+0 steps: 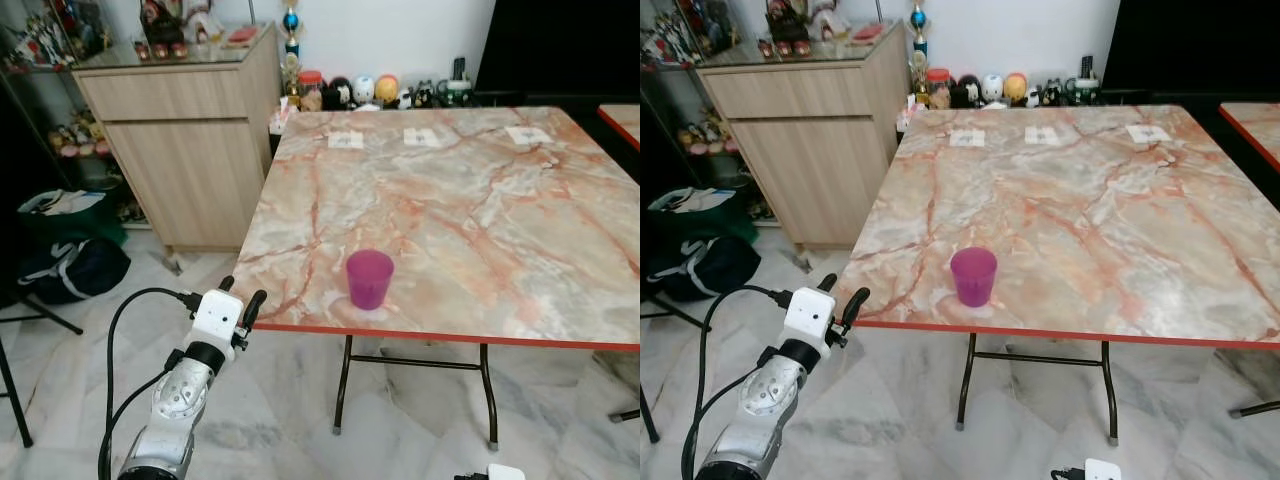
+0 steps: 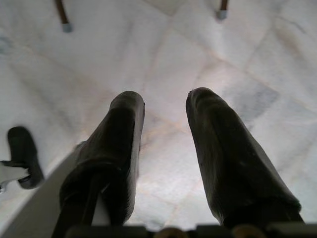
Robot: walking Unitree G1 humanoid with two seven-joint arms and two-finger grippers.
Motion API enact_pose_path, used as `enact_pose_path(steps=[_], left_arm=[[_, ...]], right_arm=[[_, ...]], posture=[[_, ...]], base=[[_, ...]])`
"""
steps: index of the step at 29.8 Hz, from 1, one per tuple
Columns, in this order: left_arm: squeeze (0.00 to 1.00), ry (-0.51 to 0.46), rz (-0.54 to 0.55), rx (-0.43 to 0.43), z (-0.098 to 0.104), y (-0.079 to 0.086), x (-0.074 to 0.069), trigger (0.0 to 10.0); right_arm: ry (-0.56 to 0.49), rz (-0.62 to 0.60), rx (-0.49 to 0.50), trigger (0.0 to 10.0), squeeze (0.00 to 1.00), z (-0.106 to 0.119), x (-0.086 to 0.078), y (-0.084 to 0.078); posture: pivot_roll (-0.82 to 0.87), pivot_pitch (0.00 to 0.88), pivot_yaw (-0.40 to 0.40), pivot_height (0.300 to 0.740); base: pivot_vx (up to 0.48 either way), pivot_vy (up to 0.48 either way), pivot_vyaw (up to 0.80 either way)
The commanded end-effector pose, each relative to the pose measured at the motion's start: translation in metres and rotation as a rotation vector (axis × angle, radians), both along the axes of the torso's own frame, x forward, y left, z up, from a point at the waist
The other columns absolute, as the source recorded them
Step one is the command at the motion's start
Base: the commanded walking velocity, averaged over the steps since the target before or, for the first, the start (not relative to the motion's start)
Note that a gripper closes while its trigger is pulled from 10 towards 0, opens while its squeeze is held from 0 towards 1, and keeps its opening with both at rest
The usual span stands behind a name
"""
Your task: Setting the table
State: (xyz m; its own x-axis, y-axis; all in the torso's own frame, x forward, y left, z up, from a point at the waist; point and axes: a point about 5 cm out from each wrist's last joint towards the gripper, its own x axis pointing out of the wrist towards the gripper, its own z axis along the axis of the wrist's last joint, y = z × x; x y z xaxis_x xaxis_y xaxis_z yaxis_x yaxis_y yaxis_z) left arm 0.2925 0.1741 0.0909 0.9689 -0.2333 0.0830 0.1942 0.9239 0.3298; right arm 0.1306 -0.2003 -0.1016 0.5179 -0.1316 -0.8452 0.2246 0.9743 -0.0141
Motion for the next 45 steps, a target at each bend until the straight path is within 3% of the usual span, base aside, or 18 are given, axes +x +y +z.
enact_pose_path(steps=[1, 14, 20, 29, 30, 32, 37, 39, 45], left_arm=[[0.00, -0.013, 0.027, 0.016, 0.006, 0.008, 0.004, 10.0], [0.00, 0.003, 0.004, -0.013, 0.010, 0.004, 0.009, 10.0], [0.00, 0.023, -0.002, -0.027, 0.011, 0.003, 0.010, 10.0], [0.00, -0.006, 0.000, -0.165, 0.039, -0.003, 0.023, 10.0], [0.00, -0.003, -0.032, -0.232, 0.050, -0.009, 0.026, 10.0], [0.00, -0.006, -0.072, -0.280, 0.060, -0.016, 0.027, 10.0], [0.00, -0.036, -0.090, -0.224, 0.065, -0.020, 0.027, 10.0], [0.00, -0.020, -0.029, -0.194, 0.056, -0.011, 0.026, 10.0], [0.00, 0.018, -0.025, -0.193, 0.054, -0.007, 0.023, 10.0]], right_arm=[[-0.022, -0.015, 0.015, 10.0, 0.00, 0.001, 0.005, 0.005], [-0.021, -0.049, -0.008, 10.0, 0.00, 0.001, 0.004, 0.002], [-0.034, -0.045, 0.005, 10.0, 0.00, 0.002, 0.006, 0.005], [-0.037, -0.038, 0.007, 10.0, 0.00, 0.002, 0.006, 0.005], [-0.035, -0.030, 0.007, 10.0, 0.00, 0.002, 0.006, 0.005], [-0.034, -0.026, 0.007, 10.0, 0.00, 0.002, 0.006, 0.005], [-0.033, -0.018, 0.006, 10.0, 0.00, 0.002, 0.006, 0.005], [-0.033, -0.017, 0.006, 10.0, 0.00, 0.002, 0.006, 0.005], [-0.034, -0.020, 0.005, 10.0, 0.00, 0.002, 0.006, 0.005]], posture=[[0.05, 0.000, 0.011, 0.740], [0.05, 0.000, 0.011, 0.740], [0.06, 0.000, 0.009, 0.740], [0.06, 0.000, 0.008, 0.740], [0.06, 0.000, 0.007, 0.740], [0.06, 0.000, 0.007, 0.740], [0.07, 0.000, 0.009, 0.740], [0.06, 0.000, 0.011, 0.740], [0.06, 0.000, 0.010, 0.740]], base=[[0.000, -0.401, 0.00], [0.000, -0.094, -0.62], [0.000, 0.000, 0.00], [0.000, 0.000, 0.00], [0.000, 0.000, 0.00], [0.000, 0.000, 0.00], [0.000, 0.000, 0.00], [0.000, -0.439, 0.00], [0.000, -0.401, 0.00]])
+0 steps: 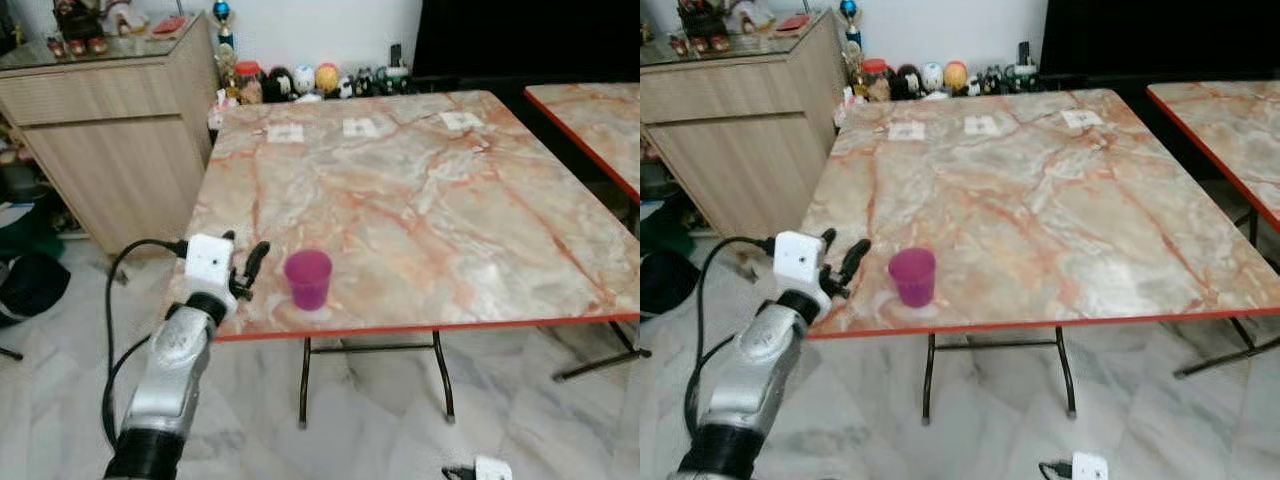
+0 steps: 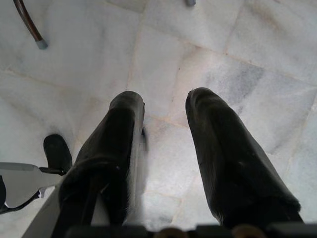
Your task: Setting the table
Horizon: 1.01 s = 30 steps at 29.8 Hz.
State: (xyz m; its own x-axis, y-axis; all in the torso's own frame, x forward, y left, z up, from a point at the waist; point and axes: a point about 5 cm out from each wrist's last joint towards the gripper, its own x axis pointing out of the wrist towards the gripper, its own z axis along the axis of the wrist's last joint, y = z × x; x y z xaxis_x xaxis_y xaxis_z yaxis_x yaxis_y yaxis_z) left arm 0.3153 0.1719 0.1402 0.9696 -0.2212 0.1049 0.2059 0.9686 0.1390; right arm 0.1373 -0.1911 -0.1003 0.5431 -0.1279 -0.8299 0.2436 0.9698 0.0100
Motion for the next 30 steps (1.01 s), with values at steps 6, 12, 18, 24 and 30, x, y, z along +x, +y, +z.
enact_pose_path(steps=[6, 12, 18, 24, 30], left_arm=[[0.00, 0.014, -0.056, 0.003, 0.002, -0.011, -0.001, 10.0], [0.00, 0.044, -0.076, 0.027, 0.005, -0.014, 0.001, 10.0], [0.00, 0.109, -0.048, 0.001, 0.017, -0.018, 0.012, 10.0], [0.00, 0.227, -0.035, -0.043, 0.022, -0.020, 0.022, 10.0], [0.00, 0.310, -0.075, -0.076, 0.024, -0.026, 0.024, 10.0]], right_arm=[[-0.001, 0.005, -0.010, 10.0, 0.00, 0.001, 0.000, -0.004], [-0.001, 0.007, -0.012, 10.0, 0.00, 0.001, 0.000, -0.004], [0.000, 0.011, -0.011, 10.0, 0.00, 0.001, 0.000, -0.004], [0.000, 0.017, -0.013, 10.0, 0.00, 0.001, 0.000, -0.004], [0.001, 0.023, -0.014, 10.0, 0.00, 0.001, 0.001, -0.004]], posture=[[0.07, 0.000, 0.008, 0.740], [0.07, 0.000, 0.005, 0.740], [0.07, 0.000, 0.004, 0.740], [0.07, 0.000, 0.004, 0.740], [0.07, 0.000, 0.004, 0.740]], base=[[0.000, 0.000, 0.00], [0.000, 0.000, 0.00], [0.000, 0.000, 0.00], [0.000, 0.000, 0.00], [0.000, 0.000, 0.00]])
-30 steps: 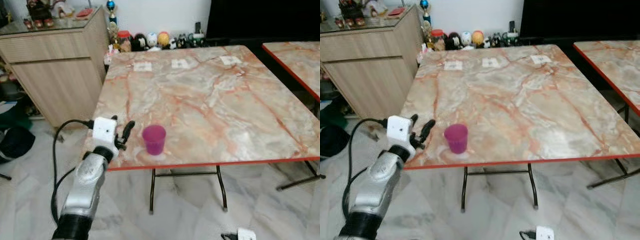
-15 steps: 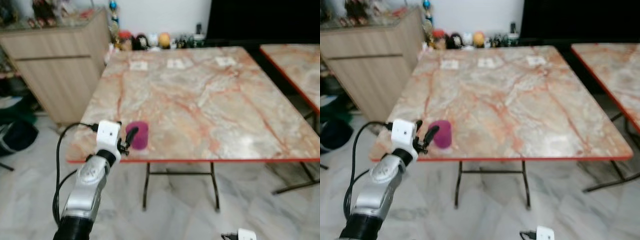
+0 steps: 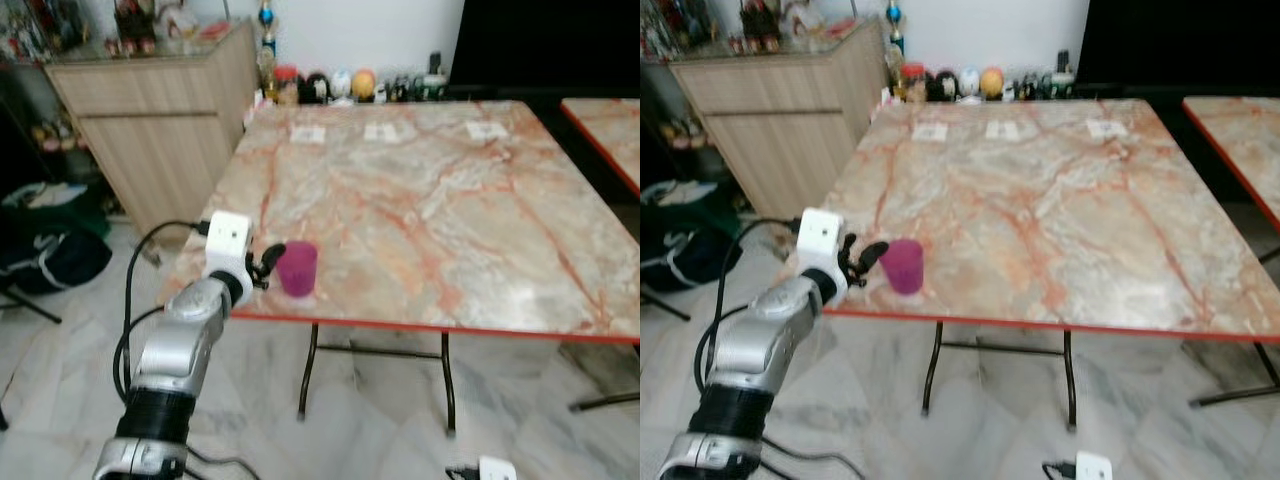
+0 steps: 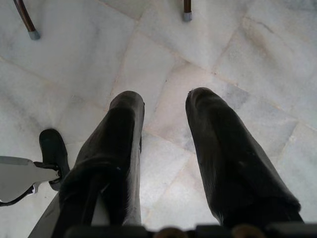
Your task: Setting the table
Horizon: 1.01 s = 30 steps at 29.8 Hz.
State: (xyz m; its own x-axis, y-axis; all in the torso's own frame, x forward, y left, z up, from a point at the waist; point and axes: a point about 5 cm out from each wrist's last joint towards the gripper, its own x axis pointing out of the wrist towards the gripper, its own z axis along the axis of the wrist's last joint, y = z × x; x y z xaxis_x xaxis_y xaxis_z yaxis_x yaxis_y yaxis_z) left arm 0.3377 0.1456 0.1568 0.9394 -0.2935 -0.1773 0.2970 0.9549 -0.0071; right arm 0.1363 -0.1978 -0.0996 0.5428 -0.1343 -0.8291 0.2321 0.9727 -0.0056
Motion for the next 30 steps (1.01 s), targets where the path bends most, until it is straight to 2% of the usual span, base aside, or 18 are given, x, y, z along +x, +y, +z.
enact_pose_path(steps=[1, 8, 13, 19, 26, 30], left_arm=[[0.00, 0.019, -0.001, -0.004, 0.009, -0.003, 0.003, 10.0], [0.00, 0.074, -0.018, -0.006, 0.017, -0.024, 0.013, 10.0], [0.00, 0.085, -0.017, 0.012, 0.017, -0.030, 0.017, 10.0], [0.00, 0.143, 0.036, 0.029, 0.014, -0.030, 0.021, 10.0], [0.00, 0.128, 0.088, -0.005, 0.019, -0.028, 0.025, 10.0], [0.00, 0.140, 0.158, -0.018, 0.019, -0.019, 0.027, 10.0]], right_arm=[[-0.001, 0.014, 0.001, 10.0, 0.00, 0.000, 0.001, 0.002], [0.000, 0.025, -0.001, 10.0, 0.00, 0.000, 0.002, 0.002], [0.000, 0.028, -0.002, 10.0, 0.00, 0.000, 0.002, 0.002], [0.004, 0.032, -0.004, 10.0, 0.00, 0.000, 0.002, 0.002], [0.004, 0.035, -0.005, 10.0, 0.00, 0.000, 0.002, 0.002], [0.004, 0.036, -0.007, 10.0, 0.00, 0.000, 0.002, 0.001]], posture=[[0.07, 0.000, -0.001, 0.740], [0.07, 0.000, -0.006, 0.740], [0.07, 0.000, -0.004, 0.740], [0.07, 0.000, -0.002, 0.740], [0.06, 0.000, -0.003, 0.740], [0.06, 0.000, -0.004, 0.740]], base=[[0.000, 0.000, 0.00], [0.000, 0.000, 0.00], [0.000, 0.000, 0.00], [0.000, 0.000, 0.00], [0.000, 0.000, 0.00], [0.000, 0.000, 0.00]])
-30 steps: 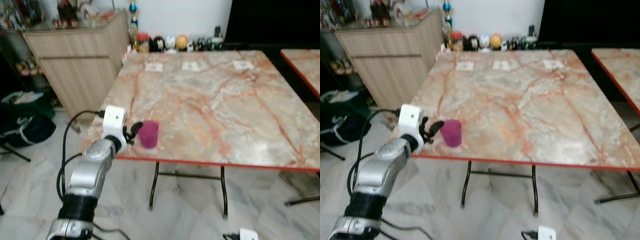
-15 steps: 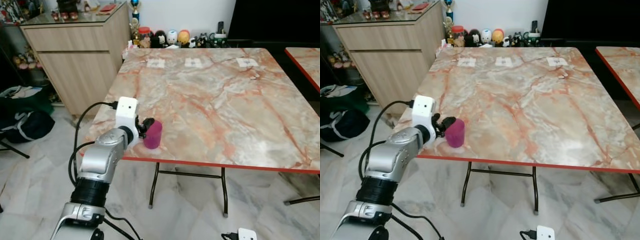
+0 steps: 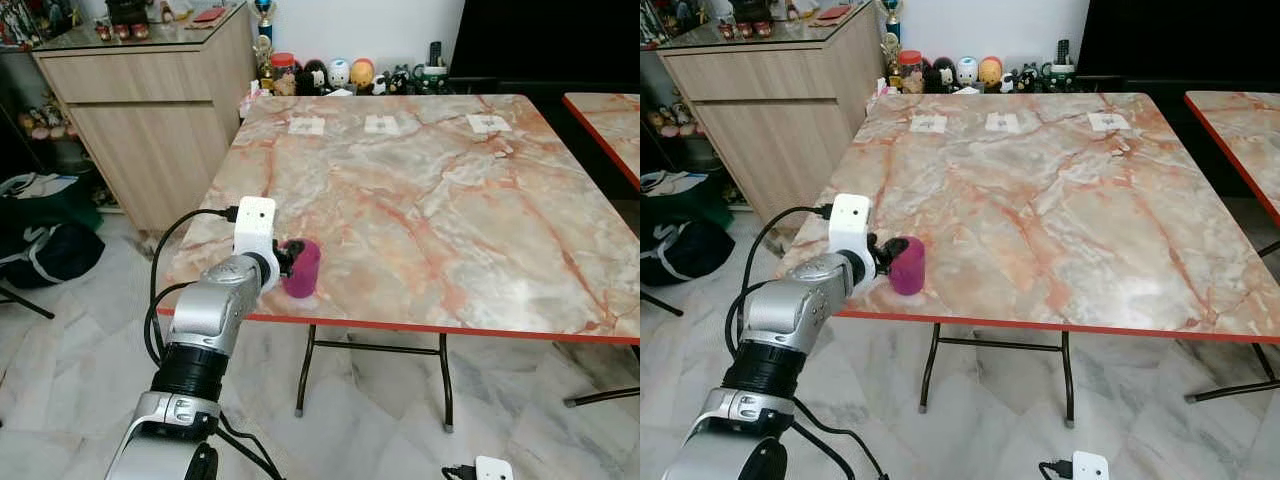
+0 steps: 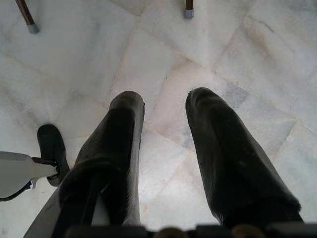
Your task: Setting the table
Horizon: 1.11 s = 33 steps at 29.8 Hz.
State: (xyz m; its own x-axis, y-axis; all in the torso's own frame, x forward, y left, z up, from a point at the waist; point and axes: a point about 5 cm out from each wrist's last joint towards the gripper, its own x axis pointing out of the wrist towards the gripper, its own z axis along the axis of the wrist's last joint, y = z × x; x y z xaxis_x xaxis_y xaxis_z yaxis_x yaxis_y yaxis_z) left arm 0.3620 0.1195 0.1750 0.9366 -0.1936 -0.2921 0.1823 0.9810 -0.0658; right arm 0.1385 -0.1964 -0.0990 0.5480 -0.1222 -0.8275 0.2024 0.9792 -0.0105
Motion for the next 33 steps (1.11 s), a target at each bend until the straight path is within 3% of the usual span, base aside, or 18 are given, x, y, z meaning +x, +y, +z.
enact_pose_path(steps=[1, 13, 30, 32, 33], left_arm=[[0.00, 0.016, 0.056, 0.018, 0.000, 0.009, 0.004, 10.0], [0.00, 0.045, 0.046, 0.014, -0.006, 0.009, 0.003, 10.0], [0.00, 0.066, -0.023, 0.072, -0.013, 0.001, -0.001, 10.0], [0.00, 0.067, -0.023, 0.083, -0.013, 0.002, -0.001, 9.6], [0.00, 0.069, -0.023, 0.086, -0.014, 0.002, -0.001, 4.1]], right_arm=[[0.006, 0.006, -0.002, 10.0, 0.00, 0.000, 0.000, 0.000], [0.007, 0.012, -0.004, 10.0, 0.00, 0.000, -0.001, 0.000], [0.008, 0.010, -0.003, 10.0, 0.00, 0.000, -0.001, 0.000], [0.008, 0.011, -0.004, 10.0, 0.00, 0.000, -0.001, 0.000], [0.009, 0.012, -0.004, 10.0, 0.00, 0.000, -0.001, 0.000]], posture=[[0.06, 0.000, -0.004, 0.740], [0.06, 0.000, -0.008, 0.740], [0.06, 0.000, -0.007, 0.740], [0.06, 0.000, -0.007, 0.740], [0.06, 0.000, -0.005, 0.740]], base=[[0.000, 0.000, 0.00], [0.000, 0.000, 0.00], [0.000, 0.000, 0.00], [0.000, 0.000, 0.00], [0.000, 0.000, 0.00]])
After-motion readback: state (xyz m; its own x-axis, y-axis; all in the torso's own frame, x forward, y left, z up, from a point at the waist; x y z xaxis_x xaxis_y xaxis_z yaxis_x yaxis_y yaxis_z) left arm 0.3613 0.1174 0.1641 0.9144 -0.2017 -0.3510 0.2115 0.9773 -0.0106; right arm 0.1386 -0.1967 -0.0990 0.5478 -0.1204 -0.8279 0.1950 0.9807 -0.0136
